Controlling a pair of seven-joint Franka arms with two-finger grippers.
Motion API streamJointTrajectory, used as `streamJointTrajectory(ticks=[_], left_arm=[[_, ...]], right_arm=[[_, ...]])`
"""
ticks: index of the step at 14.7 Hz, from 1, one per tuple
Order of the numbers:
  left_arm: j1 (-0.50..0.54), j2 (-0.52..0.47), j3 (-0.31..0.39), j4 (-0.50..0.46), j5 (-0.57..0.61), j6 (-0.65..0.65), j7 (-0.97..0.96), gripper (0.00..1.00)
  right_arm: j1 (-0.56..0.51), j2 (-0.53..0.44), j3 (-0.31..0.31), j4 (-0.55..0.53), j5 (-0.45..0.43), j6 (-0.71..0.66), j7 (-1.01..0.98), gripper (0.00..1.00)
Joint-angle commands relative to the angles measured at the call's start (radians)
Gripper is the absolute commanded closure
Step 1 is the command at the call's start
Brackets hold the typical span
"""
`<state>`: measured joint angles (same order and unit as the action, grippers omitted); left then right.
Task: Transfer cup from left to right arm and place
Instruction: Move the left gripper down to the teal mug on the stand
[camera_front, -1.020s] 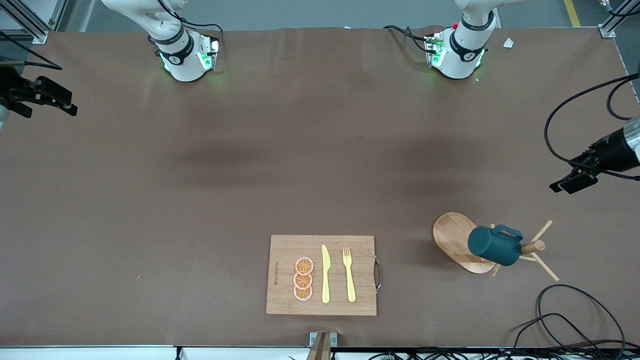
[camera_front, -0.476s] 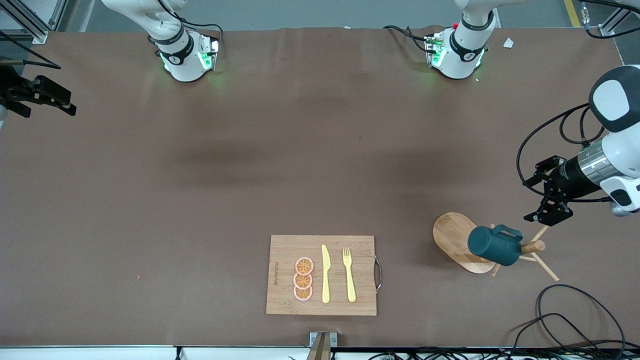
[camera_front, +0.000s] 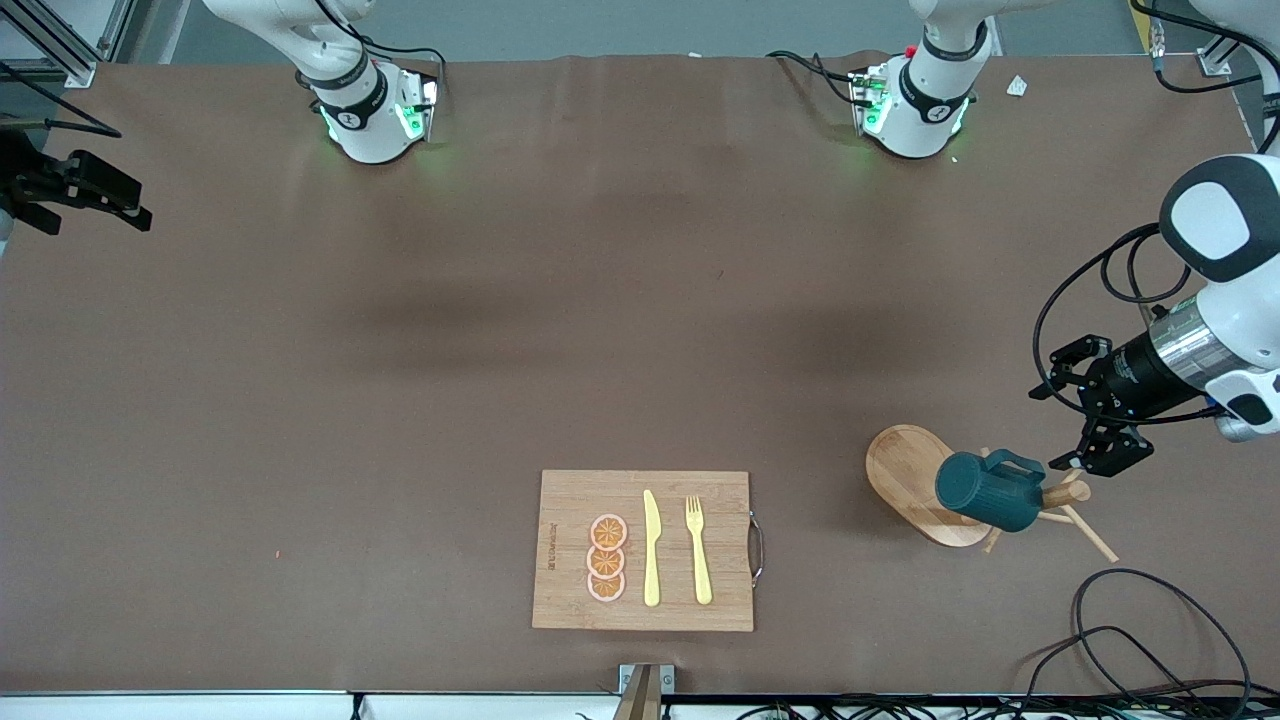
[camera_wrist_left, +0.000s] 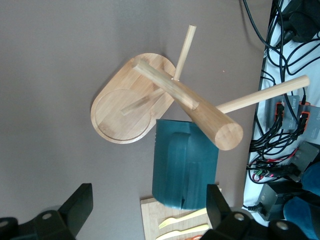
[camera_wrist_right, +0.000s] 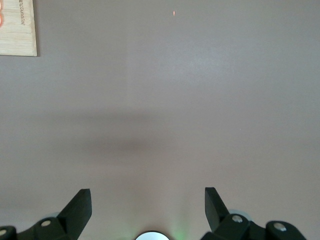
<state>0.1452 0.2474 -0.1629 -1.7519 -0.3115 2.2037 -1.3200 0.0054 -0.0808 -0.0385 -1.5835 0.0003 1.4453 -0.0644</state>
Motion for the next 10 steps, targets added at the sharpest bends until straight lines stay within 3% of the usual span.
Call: streamJointTrajectory(ticks=[1,10], left_arm=[[-0.015,0.024,-0.001,-0.008,-0.009,0.056,-0.011,0.0],[-0.05,0.093,-0.001,0.002,-0.004,0.142,-0.015,0.0]], right_arm=[[0.004,-0.019,0.0,-0.012,-0.002,0.001,0.002,0.0],[0.002,-0.019,-0.001,-0.012,-0.002,0.001,0.002,0.0]])
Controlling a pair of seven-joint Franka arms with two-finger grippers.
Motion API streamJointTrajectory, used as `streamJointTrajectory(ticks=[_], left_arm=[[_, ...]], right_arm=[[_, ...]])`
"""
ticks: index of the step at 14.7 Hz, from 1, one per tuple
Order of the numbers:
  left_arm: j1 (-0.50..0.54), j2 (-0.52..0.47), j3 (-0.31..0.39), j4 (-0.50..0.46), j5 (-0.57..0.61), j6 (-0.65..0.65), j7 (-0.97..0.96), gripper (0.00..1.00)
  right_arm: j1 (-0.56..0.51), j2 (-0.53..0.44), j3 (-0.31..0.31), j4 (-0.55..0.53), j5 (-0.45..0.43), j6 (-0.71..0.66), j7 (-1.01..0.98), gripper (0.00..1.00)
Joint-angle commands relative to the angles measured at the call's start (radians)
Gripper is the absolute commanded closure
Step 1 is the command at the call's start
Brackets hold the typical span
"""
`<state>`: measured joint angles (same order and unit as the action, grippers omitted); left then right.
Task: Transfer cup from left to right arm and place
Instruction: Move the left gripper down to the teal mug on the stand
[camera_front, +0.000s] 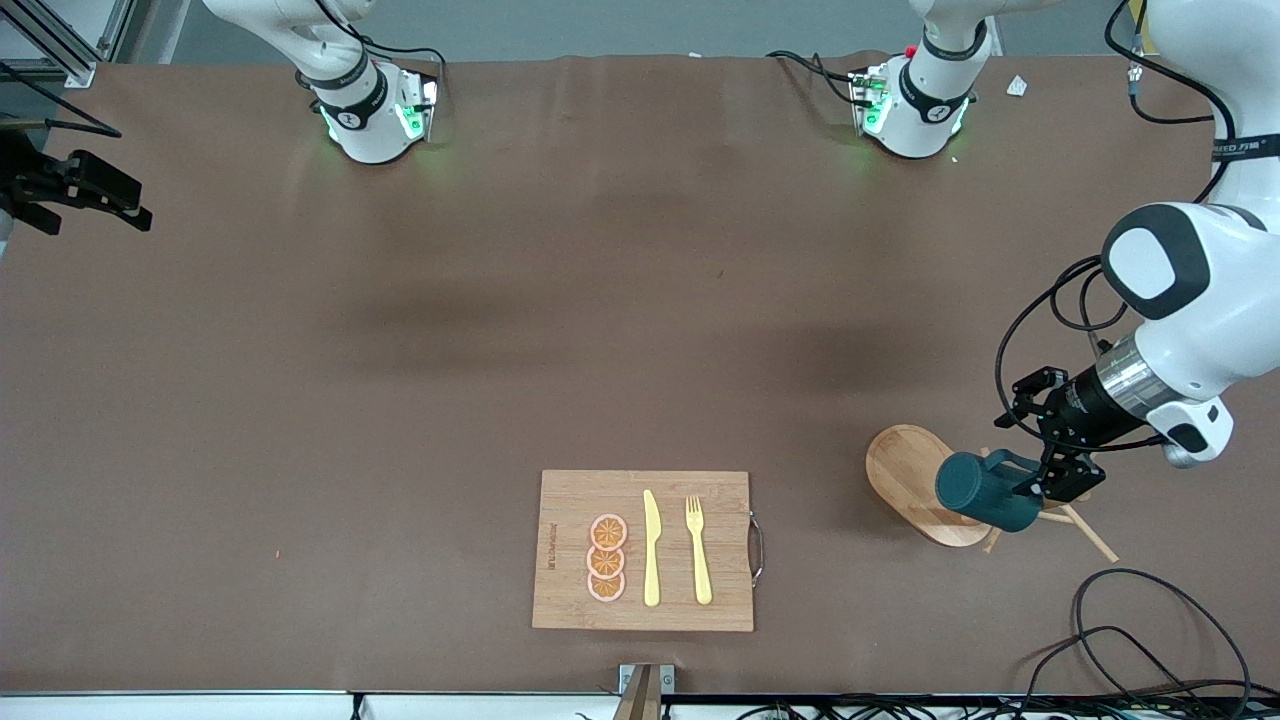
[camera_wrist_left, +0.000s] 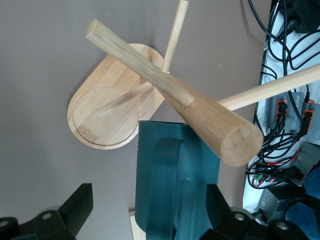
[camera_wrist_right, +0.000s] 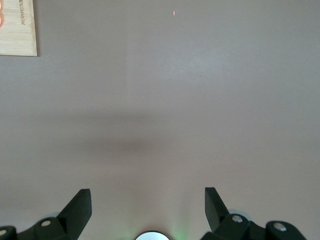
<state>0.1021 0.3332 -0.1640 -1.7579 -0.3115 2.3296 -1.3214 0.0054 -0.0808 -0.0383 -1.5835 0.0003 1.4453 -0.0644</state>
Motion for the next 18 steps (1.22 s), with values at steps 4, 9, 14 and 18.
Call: streamJointTrajectory(ticks=[4,9,14,18], left_arm=[[-0.018,0.029,0.0,0.008,-0.004,0.059,-0.013,0.0],[-0.024,0.04,0.0,0.009,-0.004,0.074,-0.013,0.0],[-0.025,0.058,0.0,0.012,-0.004,0.099,-0.013,0.0],[-0.025,0.064,-0.002,0.014,-0.004,0.102,-0.013,0.0]], right_arm=[[0.002,-0.019,-0.002,-0.012,-0.002,0.0,0.002,0.0],[0.004,-0.019,0.0,-0.012,-0.002,0.001,0.002,0.0],[0.004,-0.019,0.0,-0.012,-0.002,0.001,0.0,0.0],[0.002,-0.019,-0.002,-0.012,-0.002,0.001,0.002,0.0]])
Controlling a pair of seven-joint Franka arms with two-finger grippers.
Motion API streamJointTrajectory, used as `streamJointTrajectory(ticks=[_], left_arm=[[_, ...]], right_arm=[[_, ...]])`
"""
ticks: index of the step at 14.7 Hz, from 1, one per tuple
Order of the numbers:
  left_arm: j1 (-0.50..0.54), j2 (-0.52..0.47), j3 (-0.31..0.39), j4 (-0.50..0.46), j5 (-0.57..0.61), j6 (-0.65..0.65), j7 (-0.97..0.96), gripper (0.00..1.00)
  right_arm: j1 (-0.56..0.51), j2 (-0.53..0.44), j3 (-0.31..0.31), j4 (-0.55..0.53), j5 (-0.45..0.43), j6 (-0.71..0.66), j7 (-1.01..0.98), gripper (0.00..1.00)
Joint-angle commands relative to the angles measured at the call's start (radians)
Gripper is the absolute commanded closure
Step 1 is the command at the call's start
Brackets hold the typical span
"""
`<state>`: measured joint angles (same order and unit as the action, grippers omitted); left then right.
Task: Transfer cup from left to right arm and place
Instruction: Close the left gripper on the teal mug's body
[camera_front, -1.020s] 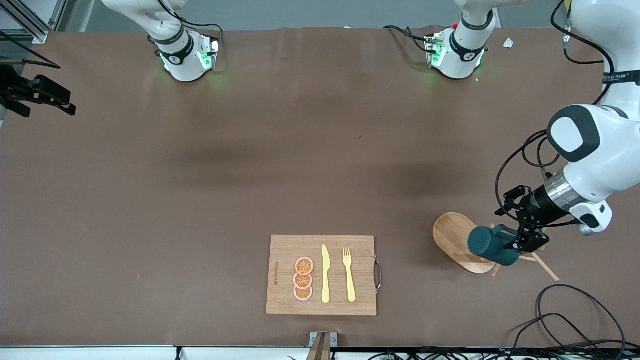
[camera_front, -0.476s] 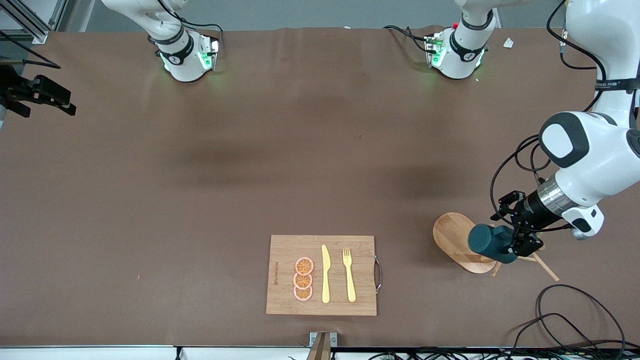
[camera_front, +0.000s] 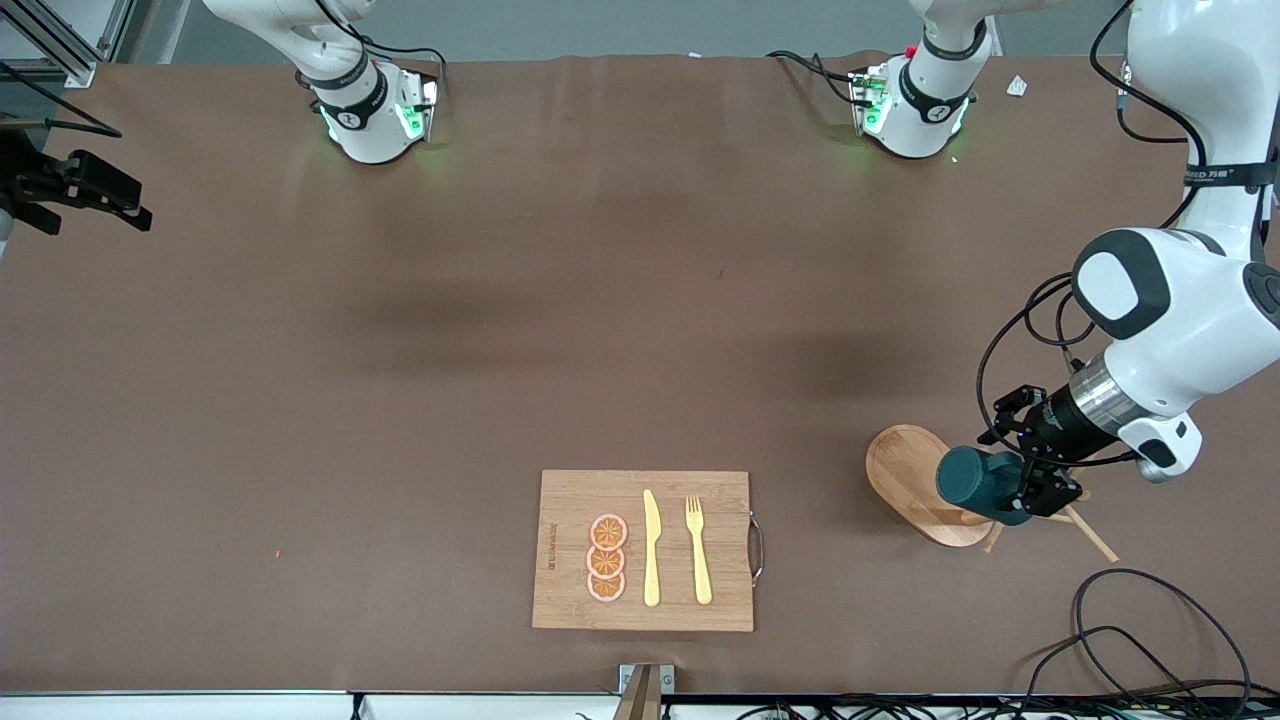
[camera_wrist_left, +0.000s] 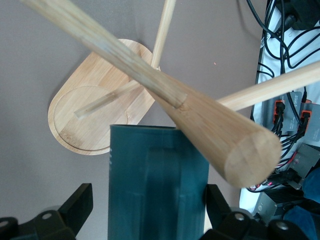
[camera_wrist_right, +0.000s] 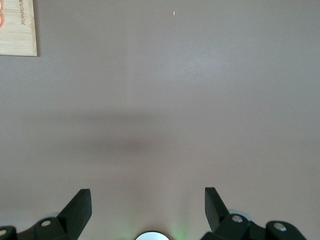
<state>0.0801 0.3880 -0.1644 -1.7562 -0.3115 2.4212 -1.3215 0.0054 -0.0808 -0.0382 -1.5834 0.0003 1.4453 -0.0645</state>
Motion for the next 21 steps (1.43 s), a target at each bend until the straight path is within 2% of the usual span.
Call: streamJointTrajectory(ticks=[1,3,7,9,16,21], left_arm=[[-0.003,0.014,0.0,0.014,-0.004,0.01,-0.013,0.0],[-0.003,0.018,0.0,0.018,-0.004,0.013,-0.013,0.05],[-0.005,0.022,0.0,0.018,-0.004,0.016,-0.012,0.32],[-0.005,0.022,-0.001,0.021,-0.004,0.016,-0.005,0.39],[-0.034,0.014,-0.001,0.05,-0.006,0.002,-0.05,0.4],[-0.103,0.006,-0.001,0.061,-0.004,-0.001,-0.123,0.4]], right_arm=[[0.002,-0.019,0.0,-0.013,-0.003,0.0,0.003,0.0],[0.002,-0.019,-0.002,-0.013,-0.002,-0.005,0.015,0.0],[-0.001,-0.019,-0.002,-0.013,0.009,-0.008,0.018,0.0],[0.001,-0.019,-0.002,-0.015,0.009,-0.008,0.05,0.0],[0.001,-0.019,-0.002,-0.013,0.01,-0.023,0.046,0.0],[-0.002,-0.019,-0.005,-0.013,0.009,-0.022,0.017,0.0]])
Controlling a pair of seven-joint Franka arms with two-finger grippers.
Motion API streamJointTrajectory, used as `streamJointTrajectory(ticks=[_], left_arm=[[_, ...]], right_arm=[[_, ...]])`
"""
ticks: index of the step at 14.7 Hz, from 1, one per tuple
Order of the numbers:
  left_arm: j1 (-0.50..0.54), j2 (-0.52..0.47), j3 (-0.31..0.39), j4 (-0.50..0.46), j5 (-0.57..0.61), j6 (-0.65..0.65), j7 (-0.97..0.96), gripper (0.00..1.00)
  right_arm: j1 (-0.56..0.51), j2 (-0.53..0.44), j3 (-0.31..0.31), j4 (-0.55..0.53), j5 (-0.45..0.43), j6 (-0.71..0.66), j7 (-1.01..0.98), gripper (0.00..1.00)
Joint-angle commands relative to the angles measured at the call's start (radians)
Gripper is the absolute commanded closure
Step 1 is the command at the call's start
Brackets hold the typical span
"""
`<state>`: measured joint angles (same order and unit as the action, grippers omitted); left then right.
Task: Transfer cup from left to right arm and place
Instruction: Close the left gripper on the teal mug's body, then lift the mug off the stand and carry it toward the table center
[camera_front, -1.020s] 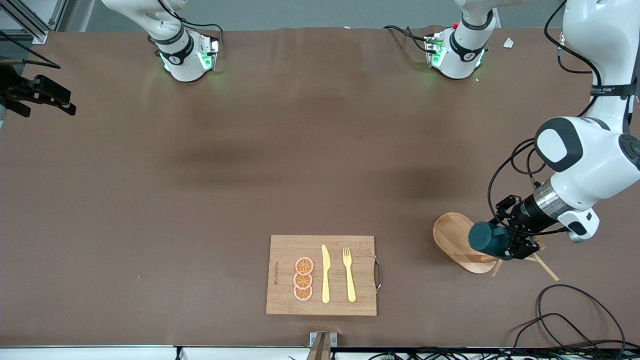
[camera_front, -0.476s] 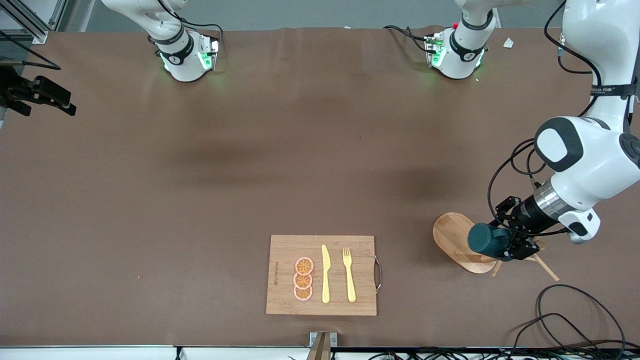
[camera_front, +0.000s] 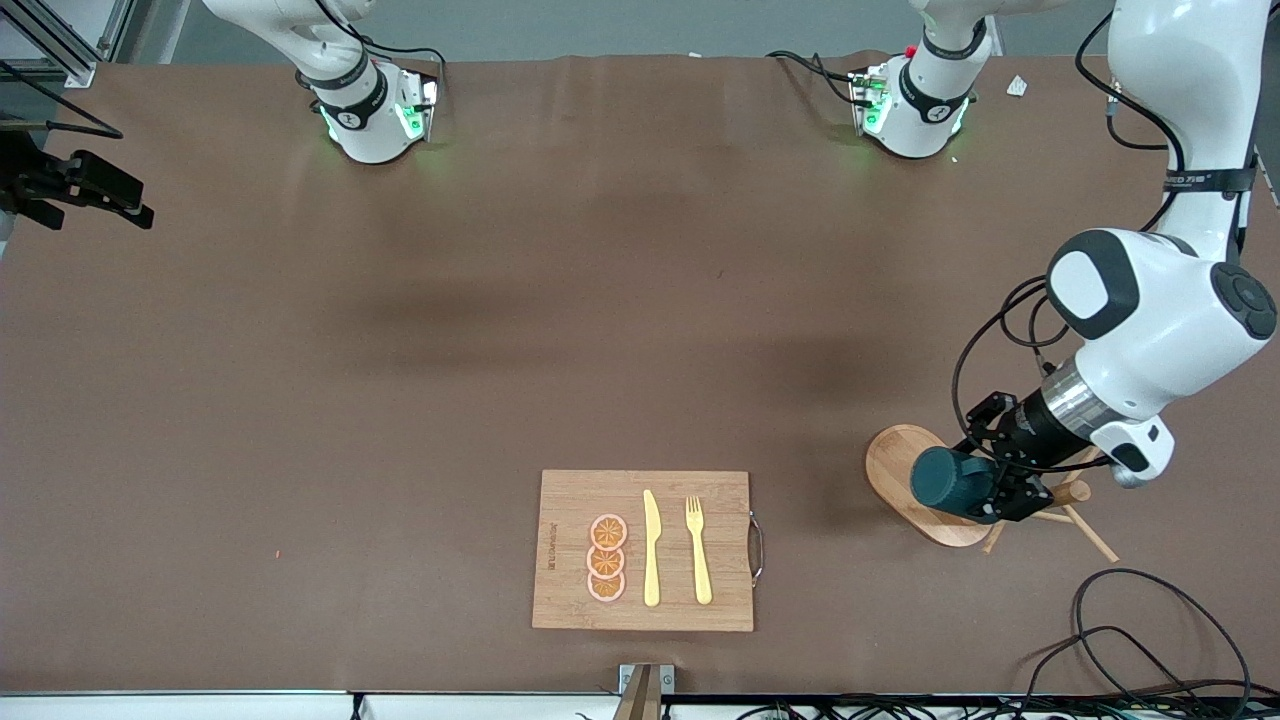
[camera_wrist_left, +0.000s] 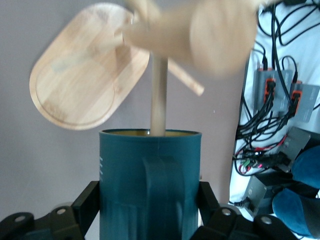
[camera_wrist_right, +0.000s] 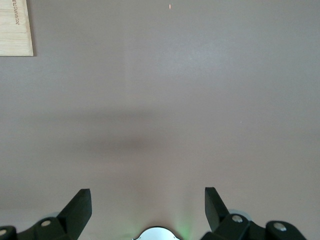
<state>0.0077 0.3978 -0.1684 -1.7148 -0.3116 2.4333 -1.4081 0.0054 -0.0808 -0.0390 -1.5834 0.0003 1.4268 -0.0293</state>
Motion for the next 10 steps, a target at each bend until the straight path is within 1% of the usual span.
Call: streamJointTrajectory(ticks=[1,4,7,8,10], left_arm=[[-0.047,-0.011,0.003,0.021,-0.004,-0.013,-0.054,0.4],[-0.13,-0.013,0.006,0.038,0.0,-0.013,-0.124,0.4],[-0.233,0.003,0.006,0.07,0.054,-0.011,-0.192,0.4],[-0.276,0.015,0.006,0.081,0.093,-0.011,-0.207,0.4],[-0.366,0.064,0.007,0.119,0.217,-0.01,-0.241,0.39]], right_arm=[[-0.004,-0.019,-0.004,-0.013,0.009,-0.002,-0.032,0.0],[-0.004,-0.019,-0.005,-0.013,0.009,-0.003,-0.034,0.0],[-0.004,-0.019,-0.005,-0.013,0.007,-0.003,-0.035,0.0],[-0.002,-0.019,-0.005,-0.013,0.006,-0.003,-0.035,0.0],[-0.001,-0.019,-0.004,-0.012,0.003,-0.002,-0.035,0.0]])
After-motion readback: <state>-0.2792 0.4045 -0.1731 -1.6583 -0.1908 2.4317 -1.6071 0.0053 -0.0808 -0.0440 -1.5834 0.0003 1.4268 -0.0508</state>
